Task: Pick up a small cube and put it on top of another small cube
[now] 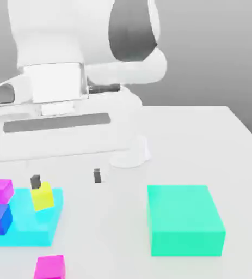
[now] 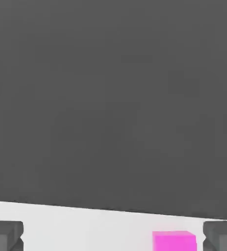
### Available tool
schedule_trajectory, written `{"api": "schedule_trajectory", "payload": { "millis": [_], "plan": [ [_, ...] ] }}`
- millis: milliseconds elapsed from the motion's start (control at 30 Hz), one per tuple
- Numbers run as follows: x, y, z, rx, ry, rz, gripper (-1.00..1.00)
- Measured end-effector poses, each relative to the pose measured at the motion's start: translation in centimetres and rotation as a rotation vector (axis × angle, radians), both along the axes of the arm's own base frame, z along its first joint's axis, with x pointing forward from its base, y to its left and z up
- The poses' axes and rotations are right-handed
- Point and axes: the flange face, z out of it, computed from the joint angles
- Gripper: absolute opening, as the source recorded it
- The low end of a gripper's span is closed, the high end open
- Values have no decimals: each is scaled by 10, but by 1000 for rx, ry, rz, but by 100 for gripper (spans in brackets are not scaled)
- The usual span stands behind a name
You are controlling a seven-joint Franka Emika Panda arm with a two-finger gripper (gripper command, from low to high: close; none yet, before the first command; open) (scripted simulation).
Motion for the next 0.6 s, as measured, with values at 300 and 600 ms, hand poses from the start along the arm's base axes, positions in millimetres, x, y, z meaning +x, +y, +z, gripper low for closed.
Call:
{"api": "schedule_trajectory", "payload": {
  "millis": [300, 600],
  "plan": [
    [-19, -42, -146, -73, 198, 28, 0],
    [-21, -45, -202, -77, 210, 30, -100]
  ]
}}
